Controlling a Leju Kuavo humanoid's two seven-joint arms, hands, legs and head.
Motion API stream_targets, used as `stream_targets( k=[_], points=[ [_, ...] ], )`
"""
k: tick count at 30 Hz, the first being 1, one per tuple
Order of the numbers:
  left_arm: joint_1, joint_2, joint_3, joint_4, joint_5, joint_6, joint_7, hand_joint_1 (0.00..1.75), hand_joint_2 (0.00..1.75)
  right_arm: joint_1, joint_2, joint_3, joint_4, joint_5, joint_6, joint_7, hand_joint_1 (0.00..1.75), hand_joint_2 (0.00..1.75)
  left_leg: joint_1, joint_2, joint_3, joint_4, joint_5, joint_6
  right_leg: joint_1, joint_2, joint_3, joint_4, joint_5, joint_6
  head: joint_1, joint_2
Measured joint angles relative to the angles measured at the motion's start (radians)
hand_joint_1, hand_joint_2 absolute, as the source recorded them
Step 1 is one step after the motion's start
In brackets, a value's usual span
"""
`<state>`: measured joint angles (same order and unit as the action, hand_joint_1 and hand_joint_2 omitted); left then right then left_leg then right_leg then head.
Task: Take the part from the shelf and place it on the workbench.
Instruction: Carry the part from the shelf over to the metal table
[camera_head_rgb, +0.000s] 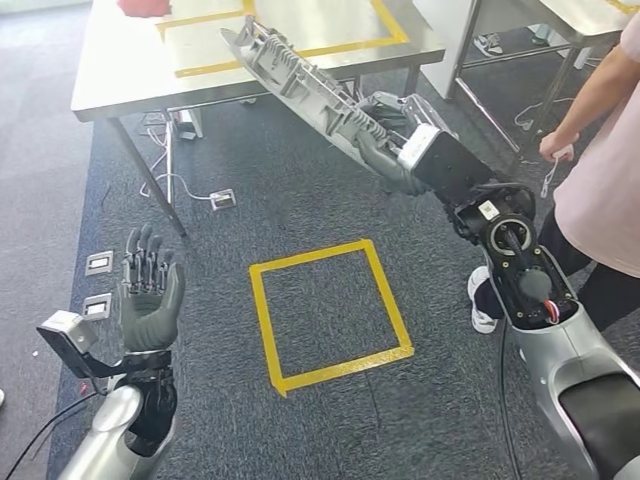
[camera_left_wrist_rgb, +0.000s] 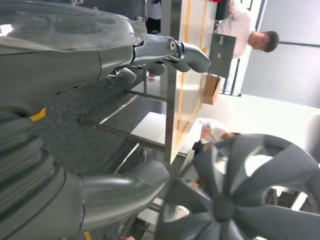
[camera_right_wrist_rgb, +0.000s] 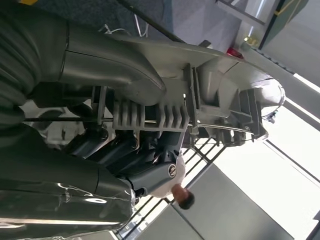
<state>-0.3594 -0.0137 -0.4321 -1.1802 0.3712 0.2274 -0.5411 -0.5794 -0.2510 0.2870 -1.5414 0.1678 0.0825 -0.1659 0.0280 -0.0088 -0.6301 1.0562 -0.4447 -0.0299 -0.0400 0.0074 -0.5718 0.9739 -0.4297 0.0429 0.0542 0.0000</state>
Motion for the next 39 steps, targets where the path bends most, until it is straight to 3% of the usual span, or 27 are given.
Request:
stream_targets(
  k=[1, 3, 4, 5, 6, 7, 8, 11, 12, 14, 16, 18, 19, 20, 22, 23, 24, 26, 27, 29, 31, 33, 34, 35, 37, 38, 39],
  points=[
    [0.0, 0.0, 0.0, 0.0, 0.0, 0.0, 0.0, 0.0, 1.75, -0.001, 0.0, 0.0, 0.001, 0.0, 0.0, 0.0, 1.75, 1.75, -0.001, 0.001, -0.016, 0.026, -0.006, 0.0, 0.001, 0.0, 0.002, 0.0, -0.002, -0.002, 0.0, 0.0],
    [0.007, 0.001, 0.0, 0.0, -0.002, 0.0, 0.001, 0.0, 1.75, -0.001, 0.0, 0.0, 0.007, 0.0, -0.001, -0.001, 1.75, 1.75, -0.01, 0.003, -0.109, 0.117, -0.029, 0.014, 0.011, 0.002, 0.029, -0.002, -0.026, -0.011, -0.003, 0.0],
    [0.01, 0.001, 0.0, 0.0, -0.002, 0.0, 0.001, 0.0, 1.75, -0.001, 0.0, 0.0, 0.01, 0.0, -0.001, -0.001, 1.75, 1.75, -0.019, 0.003, -0.136, 0.111, -0.014, 0.031, 0.018, 0.003, 0.049, -0.004, -0.042, -0.014, -0.005, 0.0],
    [0.014, 0.002, 0.0, 0.0, -0.003, 0.0, 0.001, 0.0, 1.75, 0.0, 0.0, 0.001, 0.013, -0.001, -0.001, -0.001, 1.75, 1.75, -0.031, 0.002, -0.152, 0.075, 0.025, 0.054, 0.024, 0.004, 0.07, -0.007, -0.06, -0.018, -0.006, 0.0],
    [0.014, 0.003, 0.001, 0.0, -0.003, 0.0, 0.001, 0.0, 1.75, 0.001, 0.0, 0.001, 0.015, -0.001, 0.0, -0.002, 1.75, 1.75, -0.046, -0.002, -0.13, -0.009, 0.091, 0.076, 0.028, 0.004, 0.086, -0.01, -0.073, -0.018, -0.005, 0.0],
    [0.015, 0.004, 0.001, 0.0, -0.003, 0.0, 0.001, 0.0, 1.75, 0.002, 0.0, 0.002, 0.017, -0.002, 0.0, -0.002, 1.75, 1.75, -0.057, -0.005, -0.111, -0.071, 0.137, 0.09, 0.031, 0.006, 0.097, -0.017, -0.083, -0.017, -0.004, 0.0],
    [0.015, 0.005, 0.002, 0.0, -0.003, 0.001, 0.001, 0.0, 1.75, 0.002, 0.0, 0.002, 0.019, -0.002, 0.0, -0.002, 1.75, 1.75, -0.066, -0.007, -0.097, -0.111, 0.168, 0.097, 0.031, 0.007, 0.109, -0.024, -0.091, -0.015, -0.003, 0.0],
    [0.011, 0.005, 0.003, -0.002, -0.003, 0.001, 0.001, 0.0, 1.75, -0.002, 0.0, 0.001, 0.022, -0.002, 0.0, -0.003, 1.75, 1.75, -0.067, -0.005, -0.059, -0.143, 0.157, 0.095, 0.034, 0.008, 0.127, -0.013, -0.088, -0.004, -0.003, 0.0],
    [0.01, 0.004, 0.004, -0.002, -0.003, 0.0, 0.001, 0.0, 1.75, -0.003, 0.0, 0.001, 0.023, -0.002, 0.0, -0.003, 1.75, 1.75, -0.064, -0.005, -0.043, -0.147, 0.149, 0.098, 0.034, 0.006, 0.111, 0.026, -0.081, -0.001, -0.001, 0.0],
    [0.015, 0.004, 0.004, -0.003, -0.003, 0.0, 0.001, 0.0, 1.75, 0.001, 0.0, 0.001, 0.027, -0.002, -0.001, -0.003, 1.75, 1.75, -0.059, -0.006, -0.012, -0.151, 0.129, 0.101, 0.033, 0.003, 0.038, 0.155, -0.09, 0.002, 0.005, 0.0],
    [0.024, 0.005, 0.003, -0.002, -0.003, 0.0, 0.001, 0.0, 1.75, 0.008, 0.0, 0.002, 0.033, -0.002, -0.001, -0.004, 1.75, 1.75, -0.057, -0.008, 0.021, -0.152, 0.101, 0.102, 0.033, 0.002, -0.038, 0.259, -0.163, 0.008, 0.009, 0.0],
    [0.03, 0.005, 0.003, -0.002, -0.003, 0.0, 0.001, 0.0, 1.75, 0.013, 0.0, 0.002, 0.038, -0.002, 0.0, -0.003, 1.75, 1.75, -0.056, -0.012, 0.056, -0.152, 0.073, 0.099, 0.031, 0.002, -0.078, 0.255, -0.23, 0.015, 0.012, 0.0],
    [0.031, 0.005, 0.003, -0.002, -0.003, 0.0, 0.001, 0.0, 1.75, 0.015, 0.0, 0.002, 0.04, -0.002, 0.0, -0.002, 1.75, 1.75, -0.055, -0.014, 0.074, -0.152, 0.059, 0.097, 0.03, 0.001, -0.084, 0.212, -0.22, 0.018, 0.013, 0.0],
    [0.031, 0.004, 0.003, -0.002, -0.003, 0.0, 0.001, 0.0, 1.75, 0.016, 0.0, 0.002, 0.041, -0.002, 0.0, -0.002, 1.75, 1.75, -0.055, -0.016, 0.09, -0.151, 0.045, 0.094, 0.028, -0.001, -0.085, 0.148, -0.165, 0.02, 0.015, 0.0],
    [0.033, 0.004, 0.003, -0.002, -0.003, 0.0, 0.001, 0.0, 1.75, 0.017, 0.0, 0.002, 0.045, -0.002, -0.001, -0.003, 1.75, 1.75, -0.057, -0.019, 0.113, -0.144, 0.017, 0.087, 0.026, -0.005, -0.08, 0.013, 0.006, 0.017, 0.016, 0.0],
    [0.032, 0.004, 0.003, -0.001, -0.003, 0.0, 0.002, 0.0, 1.75, 0.017, 0.0, 0.002, 0.045, -0.002, -0.001, -0.004, 1.75, 1.75, -0.058, -0.02, 0.12, -0.139, 0.003, 0.082, 0.027, -0.005, -0.076, -0.026, 0.07, 0.012, 0.014, 0.0],
    [0.031, 0.004, 0.003, -0.001, -0.003, 0.0, 0.002, 0.0, 1.75, 0.016, 0.0, 0.002, 0.046, -0.002, -0.001, -0.004, 1.75, 1.75, -0.058, -0.021, 0.124, -0.132, -0.007, 0.078, 0.029, -0.005, -0.071, -0.043, 0.098, 0.004, 0.013, 0.0],
    [0.023, 0.004, 0.004, -0.002, -0.003, 0.0, 0.002, 0.0, 1.75, 0.009, 0.001, 0.001, 0.046, -0.002, 0.0, -0.004, 1.75, 1.75, -0.058, -0.02, 0.119, -0.104, -0.016, 0.07, 0.029, -0.003, -0.057, -0.037, 0.088, -0.01, 0.011, 0.0],
    [0.019, 0.004, 0.005, -0.002, -0.003, 0.0, 0.001, 0.0, 1.75, 0.005, 0.001, 0.001, 0.046, -0.002, 0.0, -0.003, 1.75, 1.75, -0.058, -0.017, 0.1, -0.066, -0.013, 0.064, 0.026, -0.004, -0.049, -0.036, 0.079, -0.015, 0.01, 0.0],
    [0.016, 0.005, 0.005, -0.002, -0.004, 0.0, 0.002, 0.0, 1.75, 0.002, 0.001, 0.001, 0.047, -0.003, -0.001, -0.003, 1.75, 1.75, -0.051, -0.008, 0.025, 0.053, -0.025, 0.046, 0.022, -0.003, -0.029, -0.037, 0.062, -0.023, 0.004, 0.0],
    [0.02, 0.005, 0.005, -0.001, -0.004, 0.0, 0.002, 0.0, 1.75, 0.001, 0.001, 0.001, 0.051, -0.003, -0.001, -0.004, 1.75, 1.75, -0.04, -0.002, -0.061, 0.159, -0.071, 0.029, 0.021, -0.001, -0.007, -0.037, 0.04, -0.026, 0.0, 0.0],
    [0.024, 0.006, 0.005, 0.001, -0.004, 0.0, 0.003, 0.0, 1.75, 0.003, 0.001, 0.001, 0.058, -0.003, -0.001, -0.005, 1.75, 1.75, -0.034, 0.001, -0.108, 0.17, -0.09, 0.024, 0.021, 0.001, 0.021, -0.037, 0.015, -0.026, -0.001, 0.0],
    [0.025, 0.006, 0.005, 0.002, -0.004, 0.0, 0.004, 0.0, 1.75, 0.004, 0.001, 0.002, 0.06, -0.003, -0.001, -0.004, 1.75, 1.75, -0.033, 0.002, -0.111, 0.13, -0.068, 0.027, 0.021, 0.002, 0.037, -0.037, 0.002, -0.025, -0.002, 0.0],
    [0.025, 0.006, 0.005, 0.002, -0.004, 0.0, 0.004, 0.0, 1.75, 0.004, 0.001, 0.003, 0.063, -0.003, 0.0, -0.004, 1.75, 1.75, -0.034, 0.002, -0.103, 0.064, -0.021, 0.033, 0.021, 0.002, 0.054, -0.038, -0.011, -0.023, -0.003, 0.0],
    [0.024, 0.006, 0.005, 0.002, -0.004, 0.0, 0.004, 0.0, 1.75, 0.003, 0.002, 0.004, 0.068, -0.005, 0.0, -0.006, 1.75, 1.75, -0.039, 0.002, -0.077, -0.081, 0.108, 0.051, 0.023, 0.003, 0.08, -0.039, -0.037, -0.017, -0.004, 0.0],
    [0.024, 0.007, 0.006, 0.002, -0.004, 0.0, 0.004, 0.0, 1.75, 0.0, 0.002, 0.005, 0.071, -0.007, 0.0, -0.008, 1.75, 1.75, -0.044, 0.001, -0.067, -0.125, 0.151, 0.058, 0.023, 0.003, 0.09, -0.042, -0.047, -0.011, -0.003, 0.0],
    [0.023, 0.007, 0.006, 0.002, -0.005, 0.0, 0.004, 0.0, 1.75, -0.003, 0.002, 0.006, 0.073, -0.009, 0.0, -0.01, 1.75, 1.75, -0.047, 0.001, -0.061, -0.145, 0.17, 0.064, 0.023, 0.003, 0.098, -0.044, -0.054, -0.005, -0.003, 0.0]
  ],
)
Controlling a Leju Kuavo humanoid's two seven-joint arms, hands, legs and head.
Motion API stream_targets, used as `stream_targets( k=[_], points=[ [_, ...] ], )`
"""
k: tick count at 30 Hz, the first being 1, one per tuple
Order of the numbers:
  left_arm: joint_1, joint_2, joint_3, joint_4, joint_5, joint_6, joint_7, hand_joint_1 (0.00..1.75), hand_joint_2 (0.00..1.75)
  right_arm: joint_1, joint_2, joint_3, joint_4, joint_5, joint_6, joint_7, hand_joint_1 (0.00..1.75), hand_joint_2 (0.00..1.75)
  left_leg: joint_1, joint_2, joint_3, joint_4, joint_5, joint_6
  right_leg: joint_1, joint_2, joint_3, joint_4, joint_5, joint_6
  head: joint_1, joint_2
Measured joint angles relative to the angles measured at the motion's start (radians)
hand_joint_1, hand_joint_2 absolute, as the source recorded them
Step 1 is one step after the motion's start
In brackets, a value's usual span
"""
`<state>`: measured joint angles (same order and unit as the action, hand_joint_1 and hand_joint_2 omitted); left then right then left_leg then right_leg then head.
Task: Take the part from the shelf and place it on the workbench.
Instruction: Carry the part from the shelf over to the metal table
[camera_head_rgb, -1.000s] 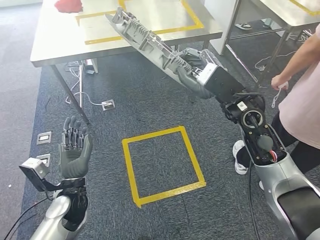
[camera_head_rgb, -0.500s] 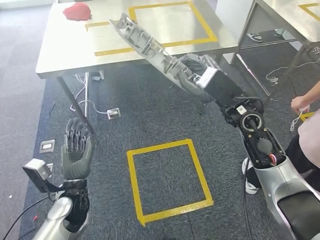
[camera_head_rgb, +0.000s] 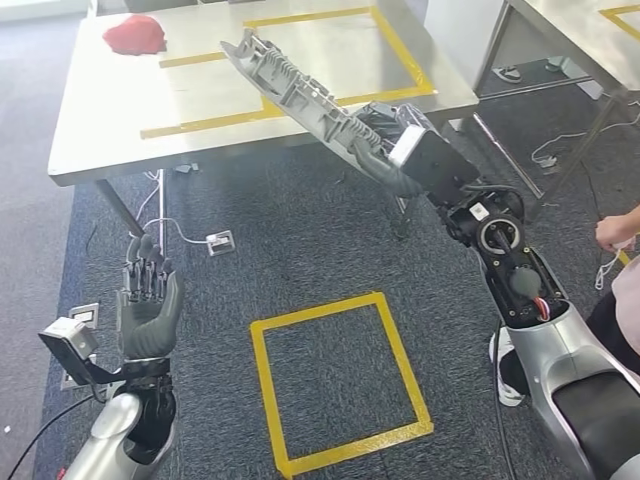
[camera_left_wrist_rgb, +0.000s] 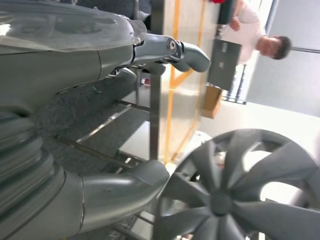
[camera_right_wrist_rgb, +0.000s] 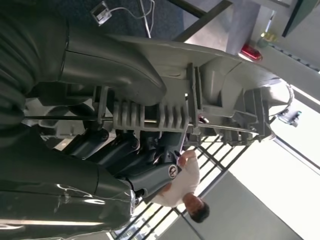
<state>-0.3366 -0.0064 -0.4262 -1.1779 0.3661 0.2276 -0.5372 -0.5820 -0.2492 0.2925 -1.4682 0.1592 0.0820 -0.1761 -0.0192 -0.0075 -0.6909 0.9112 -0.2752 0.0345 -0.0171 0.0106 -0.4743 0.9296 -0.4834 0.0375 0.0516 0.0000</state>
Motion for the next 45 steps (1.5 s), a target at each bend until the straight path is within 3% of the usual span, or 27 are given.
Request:
stream_targets(
  k=[2, 4, 7, 9, 10, 11, 13, 14, 15, 17, 19, 20, 23, 24, 25, 26, 28, 29, 31, 34, 36, 38, 39, 40, 41, 43, 45],
  points=[
    [-0.007, 0.001, 0.001, -0.001, -0.001, 0.0, 0.0, 0.0, 1.75, -0.01, 0.0, 0.001, 0.003, -0.003, -0.001, -0.003, 1.75, 1.75, -0.001, 0.0, 0.017, -0.004, -0.015, 0.009, -0.001, -0.001, 0.011, 0.001, -0.008, 0.011, 0.001, 0.0],
    [-0.015, 0.0, 0.001, -0.001, -0.002, -0.001, -0.001, 0.0, 1.75, -0.017, 0.0, 0.002, 0.004, -0.003, -0.001, -0.004, 1.75, 1.75, 0.003, -0.001, 0.042, -0.013, -0.028, 0.018, -0.002, -0.003, -0.007, 0.05, -0.02, 0.016, 0.002, 0.0],
    [-0.006, 0.0, 0.001, 0.001, -0.003, -0.002, 0.0, 0.0, 1.75, -0.008, 0.001, 0.005, 0.012, -0.005, -0.001, -0.005, 1.75, 1.75, 0.007, -0.004, 0.077, -0.018, -0.053, 0.026, -0.001, -0.003, -0.105, 0.23, -0.09, 0.017, 0.012, 0.0],
    [0.004, 0.0, 0.001, 0.005, -0.003, -0.002, 0.0, 0.0, 1.75, 0.003, 0.001, 0.009, 0.019, -0.006, -0.001, -0.004, 1.75, 1.75, 0.007, -0.008, 0.1, -0.018, -0.073, 0.024, -0.002, -0.003, -0.157, 0.282, -0.12, 0.023, 0.016, 0.0],
    [0.006, 0.001, 0.001, 0.007, -0.002, -0.002, 0.0, 0.0, 1.75, 0.006, 0.001, 0.011, 0.022, -0.006, -0.001, -0.003, 1.75, 1.75, 0.008, -0.01, 0.111, -0.017, -0.082, 0.021, -0.003, -0.003, -0.167, 0.26, -0.101, 0.027, 0.017, 0.0],
    [0.007, 0.001, 0.001, 0.008, -0.002, -0.002, 0.0, 0.0, 1.75, 0.009, 0.0, 0.011, 0.024, -0.006, -0.001, -0.003, 1.75, 1.75, 0.009, -0.013, 0.121, -0.015, -0.092, 0.018, -0.006, -0.004, -0.168, 0.208, -0.053, 0.031, 0.019, 0.0],
    [0.007, 0.0, 0.001, 0.008, -0.002, -0.002, 0.0, 0.0, 1.75, 0.011, 0.001, 0.012, 0.026, -0.006, -0.001, -0.003, 1.75, 1.75, 0.009, -0.017, 0.131, -0.004, -0.11, 0.008, -0.01, -0.005, -0.159, 0.076, 0.069, 0.037, 0.024, 0.0],
    [0.007, 0.0, 0.001, 0.008, -0.002, -0.002, 0.001, 0.0, 1.75, 0.011, 0.001, 0.012, 0.027, -0.006, -0.002, -0.004, 1.75, 1.75, 0.008, -0.018, 0.131, 0.005, -0.119, 0.002, -0.011, -0.004, -0.153, 0.034, 0.109, 0.033, 0.024, 0.0],
    [0.007, 0.001, 0.001, 0.009, -0.002, -0.002, 0.001, 0.0, 1.75, 0.01, 0.001, 0.012, 0.028, -0.006, -0.002, -0.005, 1.75, 1.75, 0.007, -0.019, 0.127, 0.014, -0.126, -0.003, -0.009, -0.004, -0.15, 0.013, 0.125, 0.027, 0.023, 0.0],
    [0.002, 0.001, 0.001, 0.007, -0.003, -0.002, 0.002, 0.0, 1.75, 0.005, 0.001, 0.012, 0.027, -0.005, -0.002, -0.004, 1.75, 1.75, 0.007, -0.022, 0.122, 0.021, -0.139, -0.013, -0.008, -0.002, -0.142, 0.015, 0.12, 0.009, 0.021, 0.0],
    [-0.009, 0.001, 0.001, 0.006, -0.005, -0.001, 0.001, 0.0, 1.75, -0.002, 0.001, 0.011, 0.026, -0.005, -0.003, -0.003, 1.75, 1.75, 0.011, -0.018, 0.113, 0.05, -0.16, -0.024, -0.011, -0.002, -0.132, 0.013, 0.117, 0.0, 0.016, 0.0],
    [-0.014, 0.001, 0.001, 0.005, -0.006, -0.001, 0.002, 0.0, 1.75, -0.004, 0.001, 0.011, 0.025, -0.005, -0.005, -0.004, 1.75, 1.75, 0.014, -0.013, 0.092, 0.096, -0.179, -0.031, -0.013, -0.002, -0.125, 0.011, 0.116, -0.002, 0.012, 0.0],
    [-0.004, 0.002, 0.001, 0.006, -0.007, 0.002, 0.007, 0.0, 1.75, -0.003, 0.001, 0.011, 0.028, -0.005, -0.009, -0.004, 1.75, 1.75, 0.023, 0.002, -0.02, 0.301, -0.245, -0.054, -0.011, -0.001, -0.11, 0.01, 0.104, -0.01, 0.003, 0.0],
    [0.003, 0.002, 0.001, 0.006, -0.007, 0.002, 0.009, 0.0, 1.75, 0.0, 0.001, 0.01, 0.03, -0.005, -0.01, -0.004, 1.75, 1.75, 0.024, 0.004, -0.044, 0.33, -0.244, -0.057, -0.01, 0.0, -0.103, 0.01, 0.098, -0.012, 0.003, 0.0],
    [0.006, 0.002, 0.0, 0.006, -0.008, 0.003, 0.011, 0.0, 1.75, 0.003, 0.001, 0.01, 0.032, -0.004, -0.01, -0.004, 1.75, 1.75, 0.024, 0.005, -0.051, 0.32, -0.221, -0.054, -0.009, 0.001, -0.096, 0.01, 0.093, -0.012, 0.002, 0.0],
    [0.007, 0.002, 0.0, 0.006, -0.008, 0.003, 0.012, 0.0, 1.75, 0.003, 0.001, 0.01, 0.034, -0.004, -0.01, -0.004, 1.75, 1.75, 0.022, 0.005, -0.041, 0.271, -0.179, -0.046, -0.007, 0.002, -0.088, 0.009, 0.088, -0.012, 0.0, 0.0],
    [0.004, 0.002, 0.0, 0.006, -0.009, 0.002, 0.014, 0.0, 1.75, 0.0, 0.001, 0.01, 0.035, -0.003, -0.011, -0.004, 1.75, 1.75, 0.011, 0.004, 0.0, 0.126, -0.083, -0.016, -0.003, 0.004, -0.078, 0.009, 0.08, -0.011, -0.001, 0.0],
    [0.002, 0.002, 0.0, 0.006, -0.009, 0.001, 0.014, 0.0, 1.75, -0.004, 0.001, 0.009, 0.036, -0.003, -0.011, -0.005, 1.75, 1.75, 0.005, 0.004, 0.021, 0.066, -0.059, -0.002, -0.002, 0.005, -0.077, 0.009, 0.076, -0.008, -0.001, 0.0],
    [-0.003, 0.002, 0.0, 0.005, -0.01, 0.0, 0.015, 0.0, 1.75, -0.013, 0.001, 0.003, 0.036, -0.003, -0.012, -0.005, 1.75, 1.75, -0.003, 0.004, 0.039, 0.019, -0.055, 0.009, -0.002, 0.006, -0.078, 0.01, 0.069, 0.001, 0.0, 0.0],
    [-0.009, -0.002, 0.0, 0.003, -0.01, -0.004, 0.015, 0.0, 1.75, -0.032, 0.0, -0.007, 0.035, -0.002, -0.016, -0.006, 1.75, 1.75, 0.005, 0.004, 0.058, 0.001, -0.059, 0.008, -0.001, 0.004, -0.083, 0.03, 0.047, 0.015, 0.0, 0.0],
    [-0.013, -0.007, 0.0, 0.002, -0.01, -0.01, 0.014, 0.0, 1.75, -0.035, -0.003, -0.012, 0.035, -0.003, -0.018, -0.007, 1.75, 1.75, 0.012, 0.004, 0.075, -0.009, -0.062, 0.011, -0.001, 0.001, -0.128, 0.13, -0.007, 0.02, 0.007, 0.0],
    [-0.013, -0.01, 0.0, 0.002, -0.01, -0.015, 0.014, 0.0, 1.75, -0.035, -0.004, -0.014, 0.035, -0.003, -0.02, -0.007, 1.75, 1.75, 0.012, 0.003, 0.083, -0.007, -0.07, 0.015, -0.001, 0.001, -0.199, 0.273, -0.06, 0.026, 0.015, 0.0],
    [-0.013, -0.011, 0.0, 0.002, -0.01, -0.016, 0.015, 0.0, 1.75, -0.034, -0.004, -0.014, 0.035, -0.002, -0.021, -0.007, 1.75, 1.75, 0.013, 0.003, 0.087, -0.004, -0.075, 0.015, -0.002, 0.001, -0.224, 0.313, -0.063, 0.03, 0.017, 0.0],
    [-0.013, -0.013, 0.0, 0.003, -0.01, -0.017, 0.015, 0.0, 1.75, -0.035, -0.005, -0.015, 0.035, -0.001, -0.021, -0.006, 1.75, 1.75, 0.013, 0.002, 0.09, 0.002, -0.082, 0.013, -0.003, 0.0, -0.231, 0.313, -0.044, 0.034, 0.018, 0.0],
    [-0.015, -0.015, 0.0, 0.003, -0.01, -0.017, 0.014, 0.0, 1.75, -0.037, -0.005, -0.015, 0.035, 0.0, -0.021, -0.006, 1.75, 1.75, 0.014, 0.002, 0.092, 0.01, -0.089, 0.011, -0.005, -0.001, -0.22, 0.272, -0.006, 0.037, 0.02, 0.0],
    [-0.021, -0.019, 0.0, 0.003, -0.01, -0.017, 0.014, 0.0, 1.75, -0.045, -0.006, -0.016, 0.035, 0.004, -0.022, -0.007, 1.75, 1.75, 0.014, 0.001, 0.093, 0.031, -0.108, 0.002, -0.008, -0.005, -0.168, 0.138, 0.07, 0.042, 0.026, 0.0],
    [-0.028, -0.021, 0.0, 0.003, -0.01, -0.017, 0.012, 0.0, 1.75, -0.053, -0.007, -0.017, 0.034, 0.006, -0.025, -0.012, 1.75, 1.75, 0.011, -0.001, 0.085, 0.052, -0.119, -0.008, -0.008, -0.004, -0.13, 0.058, 0.086, 0.035, 0.026, 0.0]
  ],
)
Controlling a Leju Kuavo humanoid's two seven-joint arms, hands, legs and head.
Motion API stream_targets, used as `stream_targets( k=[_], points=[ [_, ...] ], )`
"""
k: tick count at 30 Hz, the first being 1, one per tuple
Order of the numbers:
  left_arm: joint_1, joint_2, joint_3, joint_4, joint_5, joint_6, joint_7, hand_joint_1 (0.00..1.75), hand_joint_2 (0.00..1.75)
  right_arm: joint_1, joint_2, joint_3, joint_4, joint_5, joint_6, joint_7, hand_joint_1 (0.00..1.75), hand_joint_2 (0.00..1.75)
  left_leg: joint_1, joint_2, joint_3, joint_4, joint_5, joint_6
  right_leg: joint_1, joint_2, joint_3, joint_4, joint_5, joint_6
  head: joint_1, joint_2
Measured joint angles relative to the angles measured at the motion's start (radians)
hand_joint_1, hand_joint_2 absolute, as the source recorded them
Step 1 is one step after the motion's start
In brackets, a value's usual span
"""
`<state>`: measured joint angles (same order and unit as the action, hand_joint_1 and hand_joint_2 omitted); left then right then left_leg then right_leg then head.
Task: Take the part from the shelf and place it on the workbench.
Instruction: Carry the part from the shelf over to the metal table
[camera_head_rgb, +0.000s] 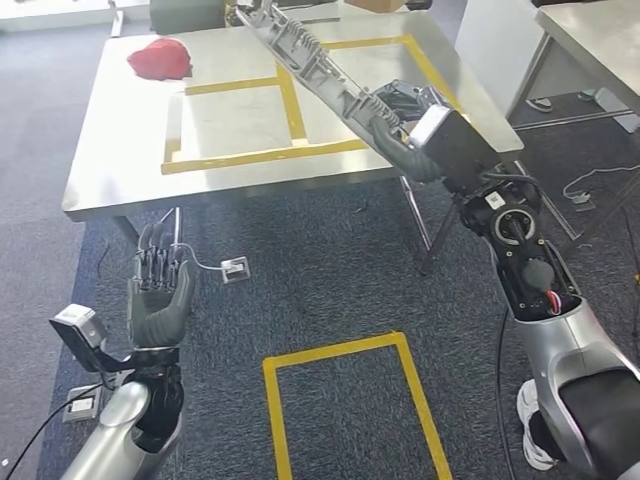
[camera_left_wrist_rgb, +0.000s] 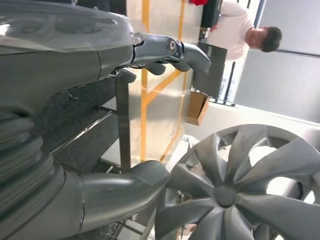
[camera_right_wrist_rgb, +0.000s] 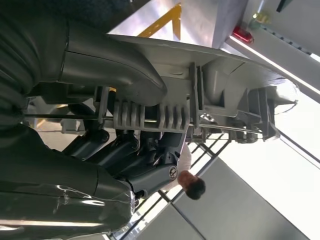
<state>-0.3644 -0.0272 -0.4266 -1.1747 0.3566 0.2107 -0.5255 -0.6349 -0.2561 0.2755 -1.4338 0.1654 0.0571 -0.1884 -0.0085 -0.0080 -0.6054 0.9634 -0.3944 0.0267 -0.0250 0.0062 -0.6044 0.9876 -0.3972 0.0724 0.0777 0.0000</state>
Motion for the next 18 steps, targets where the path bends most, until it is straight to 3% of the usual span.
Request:
stream_targets(
  k=[3, 5, 6, 8, 9, 10, 11, 13, 14, 16, 18],
  points=[
    [-0.003, -0.001, -0.001, 0.0, 0.001, 0.002, -0.003, 0.0, 1.75, -0.004, -0.001, 0.0, 0.001, 0.004, -0.003, -0.005, 1.75, 1.75, -0.001, 0.0, -0.008, 0.008, -0.005, -0.01, 0.001, 0.005, 0.01, -0.006, -0.014, -0.02, -0.007, 0.0],
    [-0.005, -0.001, -0.002, 0.0, 0.001, 0.003, -0.005, 0.0, 1.75, -0.007, -0.001, 0.0, 0.003, 0.005, -0.004, -0.007, 1.75, 1.75, 0.002, 0.001, -0.025, 0.048, -0.025, -0.022, -0.002, 0.005, 0.019, -0.009, -0.019, -0.032, -0.013, 0.0],
    [-0.007, -0.001, -0.002, 0.0, 0.002, 0.003, -0.006, 0.0, 1.75, -0.013, -0.001, 0.0, 0.004, 0.005, -0.004, -0.009, 1.75, 1.75, 0.004, 0.002, -0.052, 0.098, -0.044, -0.029, -0.004, 0.005, 0.024, -0.01, -0.022, -0.037, -0.017, 0.0],
    [-0.008, -0.001, -0.003, 0.001, 0.003, 0.002, -0.006, 0.0, 1.75, -0.029, -0.001, 0.001, 0.009, 0.005, -0.006, -0.013, 1.75, 1.75, 0.008, 0.003, -0.135, 0.238, -0.086, -0.036, -0.004, 0.005, 0.03, -0.01, -0.029, -0.043, -0.023, 0.0],
    [-0.008, -0.001, -0.004, 0.002, 0.003, 0.001, -0.006, 0.0, 1.75, -0.037, -0.001, 0.001, 0.013, 0.005, -0.007, -0.014, 1.75, 1.75, 0.009, 0.003, -0.171, 0.289, -0.092, -0.037, -0.003, 0.006, 0.035, -0.01, -0.034, -0.044, -0.024, 0.0],
    [-0.007, -0.001, -0.004, 0.004, 0.003, 0.0, -0.006, 0.0, 1.75, -0.043, -0.001, 0.001, 0.016, 0.005, -0.008, -0.014, 1.75, 1.75, 0.009, 0.003, -0.192, 0.306, -0.08, -0.034, -0.003, 0.007, 0.043, -0.01, -0.04, -0.043, -0.024, 0.0],
    [-0.007, -0.001, -0.005, 0.004, 0.003, -0.001, -0.006, 0.0, 1.75, -0.046, -0.001, 0.001, 0.018, 0.005, -0.008, -0.015, 1.75, 1.75, 0.008, 0.003, -0.188, 0.278, -0.045, -0.029, -0.002, 0.008, 0.053, -0.011, -0.048, -0.043, -0.025, 0.0],
    [-0.009, -0.001, -0.006, 0.005, 0.003, -0.002, -0.006, 0.0, 1.75, -0.054, -0.001, 0.002, 0.023, 0.005, -0.008, -0.015, 1.75, 1.75, 0.003, 0.002, -0.135, 0.138, 0.045, -0.01, -0.001, 0.009, 0.078, -0.013, -0.065, -0.041, -0.026, 0.0],
    [-0.01, -0.001, -0.006, 0.005, 0.003, -0.003, -0.006, 0.0, 1.75, -0.06, -0.001, 0.002, 0.025, 0.005, -0.008, -0.015, 1.75, 1.75, -0.002, 0.002, -0.104, 0.071, 0.071, -0.001, 0.001, 0.01, 0.086, -0.016, -0.073, -0.038, -0.026, 0.0],
    [-0.015, -0.002, -0.007, 0.005, 0.003, -0.003, -0.007, 0.0, 1.75, -0.072, -0.001, 0.003, 0.031, 0.005, -0.009, -0.018, 1.75, 1.75, -0.012, 0.002, -0.068, -0.003, 0.073, 0.012, -0.001, 0.011, 0.095, -0.024, -0.078, -0.028, -0.028, 0.0],
    [-0.017, -0.003, -0.007, 0.005, 0.003, -0.003, -0.008, 0.0, 1.75, -0.079, -0.002, 0.003, 0.037, 0.006, -0.011, -0.022, 1.75, 1.75, -0.014, 0.001, -0.047, -0.028, 0.057, 0.02, -0.002, 0.011, 0.103, -0.022, -0.071, -0.014, -0.029, 0.0]
  ],
)
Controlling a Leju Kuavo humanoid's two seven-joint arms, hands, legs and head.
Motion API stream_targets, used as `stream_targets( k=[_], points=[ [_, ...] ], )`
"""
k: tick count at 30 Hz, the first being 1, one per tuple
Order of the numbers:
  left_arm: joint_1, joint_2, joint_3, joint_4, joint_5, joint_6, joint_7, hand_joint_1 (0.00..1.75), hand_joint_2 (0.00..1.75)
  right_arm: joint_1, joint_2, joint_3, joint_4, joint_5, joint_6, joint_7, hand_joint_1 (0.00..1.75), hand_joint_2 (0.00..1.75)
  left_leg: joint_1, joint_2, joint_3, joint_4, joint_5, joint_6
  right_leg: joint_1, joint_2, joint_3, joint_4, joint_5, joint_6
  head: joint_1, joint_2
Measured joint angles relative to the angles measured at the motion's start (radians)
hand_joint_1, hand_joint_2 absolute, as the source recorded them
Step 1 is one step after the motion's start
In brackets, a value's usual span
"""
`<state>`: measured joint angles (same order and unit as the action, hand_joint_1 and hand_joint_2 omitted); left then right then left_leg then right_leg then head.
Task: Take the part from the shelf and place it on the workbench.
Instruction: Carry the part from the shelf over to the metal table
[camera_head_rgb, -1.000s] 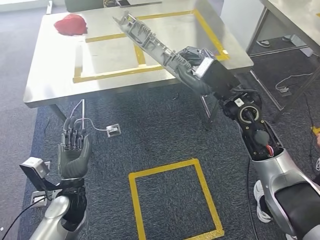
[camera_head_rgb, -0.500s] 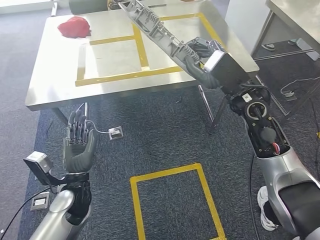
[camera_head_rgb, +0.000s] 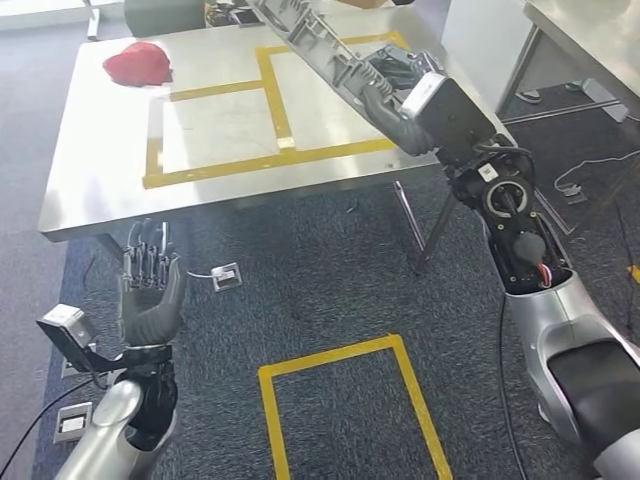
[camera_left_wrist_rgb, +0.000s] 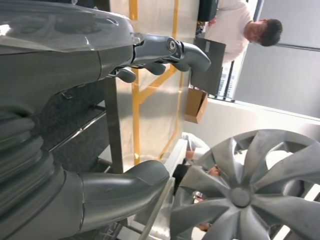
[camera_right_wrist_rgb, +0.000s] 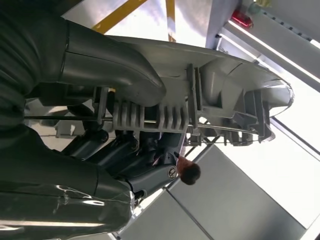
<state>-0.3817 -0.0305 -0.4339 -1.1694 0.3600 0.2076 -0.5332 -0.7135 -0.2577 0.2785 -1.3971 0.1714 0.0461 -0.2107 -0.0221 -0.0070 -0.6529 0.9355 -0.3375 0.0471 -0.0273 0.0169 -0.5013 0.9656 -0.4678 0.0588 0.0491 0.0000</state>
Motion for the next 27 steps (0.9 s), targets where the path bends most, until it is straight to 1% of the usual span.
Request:
stream_targets(
  k=[1, 2, 3, 4, 5, 6, 7, 8, 9, 10, 11, 12, 13, 14, 15, 16, 17, 18, 19, 20, 21, 22, 23, 24, 25, 26, 27],
  points=[
    [0.0, -0.001, 0.0, 0.0, 0.0, 0.0, -0.001, 0.0, 1.75, -0.003, -0.001, 0.0, 0.003, 0.0, -0.001, -0.002, 1.75, 1.75, 0.002, -0.001, 0.013, -0.008, -0.005, 0.005, 0.0, -0.002, -0.002, 0.016, 0.003, 0.005, 0.001, 0.0],
    [-0.001, -0.002, 0.0, 0.0, 0.0, 0.0, -0.001, 0.0, 1.75, -0.009, -0.002, 0.001, 0.007, 0.0, -0.001, -0.003, 1.75, 1.75, 0.004, -0.001, 0.027, -0.013, -0.012, 0.009, 0.0, -0.005, -0.016, 0.047, -0.001, 0.007, 0.003, 0.0],
    [-0.002, -0.004, 0.0, 0.0, 0.0, -0.001, -0.002, 0.0, 1.75, -0.015, -0.002, 0.001, 0.011, 0.0, -0.001, -0.003, 1.75, 1.75, 0.006, -0.002, 0.039, -0.016, -0.018, 0.013, 0.0, -0.007, -0.044, 0.097, -0.012, 0.008, 0.006, 0.0],
    [-0.002, -0.005, 0.0, 0.0, 0.0, -0.001, -0.002, 0.0, 1.75, -0.02, -0.003, 0.002, 0.015, 0.0, -0.001, -0.003, 1.75, 1.75, 0.006, -0.002, 0.048, -0.018, -0.025, 0.015, 0.0, -0.008, -0.08, 0.157, -0.029, 0.009, 0.009, 0.0],
    [0.0, -0.006, 0.0, 0.0, 0.001, -0.001, -0.003, 0.0, 1.75, -0.024, -0.003, 0.002, 0.018, 0.0, -0.002, -0.004, 1.75, 1.75, 0.006, -0.003, 0.057, -0.017, -0.034, 0.017, 0.001, -0.008, -0.122, 0.22, -0.056, 0.01, 0.012, 0.0],
    [0.002, -0.007, 0.0, 0.001, 0.001, -0.001, -0.003, 0.0, 1.75, -0.026, -0.003, 0.002, 0.02, -0.001, -0.002, -0.005, 1.75, 1.75, 0.005, -0.003, 0.067, -0.017, -0.043, 0.017, 0.002, -0.008, -0.16, 0.267, -0.083, 0.011, 0.014, 0.0],
    [0.004, -0.007, 0.0, 0.001, 0.001, -0.001, -0.003, 0.0, 1.75, -0.025, -0.004, 0.003, 0.023, 0.0, -0.002, -0.006, 1.75, 1.75, 0.005, -0.004, 0.08, -0.016, -0.054, 0.017, 0.002, -0.008, -0.187, 0.285, -0.1, 0.013, 0.016, 0.0],
    [0.006, -0.008, 0.0, 0.001, 0.001, -0.002, -0.003, 0.0, 1.75, -0.025, -0.004, 0.003, 0.027, 0.0, -0.002, -0.005, 1.75, 1.75, 0.005, -0.005, 0.096, -0.016, -0.067, 0.016, 0.002, -0.009, -0.201, 0.275, -0.1, 0.013, 0.017, 0.0],
    [0.007, -0.008, 0.0, 0.002, 0.001, -0.002, -0.003, 0.0, 1.75, -0.025, -0.005, 0.003, 0.031, 0.0, -0.002, -0.004, 1.75, 1.75, 0.005, -0.006, 0.113, -0.015, -0.08, 0.015, 0.002, -0.009, -0.199, 0.229, -0.073, 0.013, 0.02, 0.0],
    [0.007, -0.009, 0.0, 0.003, 0.001, -0.003, -0.003, 0.0, 1.75, -0.026, -0.005, 0.003, 0.035, 0.0, -0.002, -0.004, 1.75, 1.75, 0.005, -0.006, 0.13, -0.014, -0.094, 0.013, 0.002, -0.01, -0.188, 0.161, -0.018, 0.011, 0.023, 0.0],
    [0.007, -0.009, 0.0, 0.004, 0.001, -0.004, -0.003, 0.0, 1.75, -0.027, -0.006, 0.004, 0.039, 0.0, -0.002, -0.004, 1.75, 1.75, 0.004, -0.006, 0.145, -0.011, -0.108, 0.009, 0.002, -0.013, -0.178, 0.088, 0.05, 0.01, 0.025, 0.0],
    [0.007, -0.009, 0.0, 0.006, 0.001, -0.006, -0.003, 0.0, 1.75, -0.03, -0.006, 0.005, 0.044, 0.0, -0.003, -0.005, 1.75, 1.75, 0.002, -0.006, 0.153, -0.01, -0.12, 0.006, 0.004, -0.015, -0.162, 0.027, 0.099, 0.007, 0.025, 0.0],
    [0.006, -0.01, 0.0, 0.008, 0.001, -0.008, -0.003, 0.0, 1.75, -0.034, -0.007, 0.007, 0.047, 0.0, -0.004, -0.006, 1.75, 1.75, 0.001, -0.005, 0.156, -0.009, -0.129, 0.001, 0.007, -0.014, -0.153, -0.011, 0.132, 0.001, 0.023, 0.0],
    [0.005, -0.01, -0.001, 0.009, 0.001, -0.009, -0.003, 0.0, 1.75, -0.038, -0.008, 0.008, 0.05, 0.0, -0.005, -0.007, 1.75, 1.75, 0.001, -0.005, 0.158, -0.007, -0.134, -0.003, 0.01, -0.013, -0.147, -0.028, 0.138, -0.007, 0.021, 0.0],
    [0.003, -0.011, -0.001, 0.01, 0.001, -0.01, -0.003, 0.0, 1.75, -0.043, -0.01, 0.009, 0.052, 0.0, -0.006, -0.008, 1.75, 1.75, 0.0, -0.005, 0.158, -0.005, -0.137, -0.007, 0.01, -0.011, -0.136, -0.031, 0.126, -0.016, 0.019, 0.0],
    [0.0, -0.012, -0.002, 0.01, 0.001, -0.011, -0.003, 0.0, 1.75, -0.046, -0.011, 0.01, 0.053, 0.001, -0.007, -0.008, 1.75, 1.75, 0.001, -0.004, 0.156, 0.008, -0.138, -0.011, 0.009, -0.008, -0.132, -0.031, 0.122, -0.024, 0.019, 0.0],
    [-0.004, -0.012, -0.002, 0.009, 0.0, -0.012, -0.003, 0.0, 1.75, -0.051, -0.012, 0.01, 0.055, 0.001, -0.007, -0.008, 1.75, 1.75, 0.002, -0.003, 0.142, 0.039, -0.135, -0.017, 0.007, -0.008, -0.124, -0.032, 0.114, -0.031, 0.018, 0.0],
    [-0.008, -0.012, -0.002, 0.009, 0.0, -0.012, -0.003, 0.0, 1.75, -0.055, -0.012, 0.011, 0.058, 0.001, -0.008, -0.009, 1.75, 1.75, 0.004, -0.003, 0.111, 0.092, -0.136, -0.025, 0.004, -0.008, -0.114, -0.033, 0.107, -0.036, 0.016, 0.0],
    [-0.009, -0.012, -0.002, 0.009, -0.001, -0.012, -0.003, 0.0, 1.75, -0.058, -0.012, 0.012, 0.062, 0.001, -0.009, -0.01, 1.75, 1.75, 0.008, -0.001, 0.066, 0.161, -0.144, -0.034, 0.003, -0.008, -0.103, -0.035, 0.099, -0.04, 0.014, 0.0],
    [-0.008, -0.011, -0.002, 0.01, -0.001, -0.013, -0.003, 0.0, 1.75, -0.06, -0.012, 0.013, 0.067, 0.001, -0.01, -0.012, 1.75, 1.75, 0.013, 0.0, 0.015, 0.234, -0.163, -0.044, 0.001, -0.008, -0.092, -0.036, 0.089, -0.041, 0.01, 0.0],
    [-0.005, -0.011, -0.002, 0.012, -0.001, -0.013, -0.002, 0.0, 1.75, -0.06, -0.012, 0.014, 0.071, 0.001, -0.012, -0.013, 1.75, 1.75, 0.017, 0.001, -0.033, 0.293, -0.193, -0.051, 0.0, -0.007, -0.078, -0.038, 0.077, -0.042, 0.009, 0.0],
    [0.0, -0.01, -0.002, 0.014, -0.001, -0.013, -0.001, 0.0, 1.75, -0.059, -0.012, 0.016, 0.076, 0.001, -0.013, -0.015, 1.75, 1.75, 0.021, 0.002, -0.07, 0.324, -0.22, -0.056, -0.002, -0.006, -0.063, -0.039, 0.066, -0.041, 0.007, 0.0],
    [0.003, -0.009, -0.002, 0.015, -0.001, -0.013, 0.0, 0.0, 1.75, -0.058, -0.012, 0.018, 0.081, 0.001, -0.014, -0.017, 1.75, 1.75, 0.022, 0.002, -0.092, 0.324, -0.233, -0.057, -0.003, -0.005, -0.045, -0.04, 0.053, -0.04, 0.006, 0.0],
    [0.004, -0.008, -0.002, 0.017, -0.001, -0.014, 0.0, 0.0, 1.75, -0.057, -0.012, 0.021, 0.086, 0.001, -0.016, -0.02, 1.75, 1.75, 0.022, 0.003, -0.099, 0.289, -0.222, -0.054, -0.003, -0.004, -0.026, -0.041, 0.039, -0.038, 0.004, 0.0],
    [0.003, -0.008, -0.002, 0.018, -0.001, -0.015, 0.0, 0.0, 1.75, -0.057, -0.012, 0.024, 0.09, 0.002, -0.019, -0.023, 1.75, 1.75, 0.021, 0.003, -0.094, 0.228, -0.183, -0.046, -0.003, -0.004, -0.007, -0.042, 0.026, -0.036, 0.003, 0.0],
    [0.002, -0.007, -0.002, 0.019, -0.001, -0.017, 0.0, 0.0, 1.75, -0.057, -0.012, 0.027, 0.096, 0.005, -0.025, -0.026, 1.75, 1.75, 0.017, 0.002, -0.081, 0.15, -0.116, -0.035, -0.003, -0.004, 0.011, -0.044, 0.012, -0.035, 0.002, 0.0],
    [0.002, -0.007, -0.002, 0.021, -0.001, -0.019, 0.0, 0.0, 1.75, -0.058, -0.012, 0.029, 0.102, 0.008, -0.032, -0.032, 1.75, 1.75, 0.011, 0.002, -0.069, 0.07, -0.043, -0.023, -0.002, -0.003, 0.027, -0.045, -0.001, -0.031, 0.001, 0.0]
  ],
)
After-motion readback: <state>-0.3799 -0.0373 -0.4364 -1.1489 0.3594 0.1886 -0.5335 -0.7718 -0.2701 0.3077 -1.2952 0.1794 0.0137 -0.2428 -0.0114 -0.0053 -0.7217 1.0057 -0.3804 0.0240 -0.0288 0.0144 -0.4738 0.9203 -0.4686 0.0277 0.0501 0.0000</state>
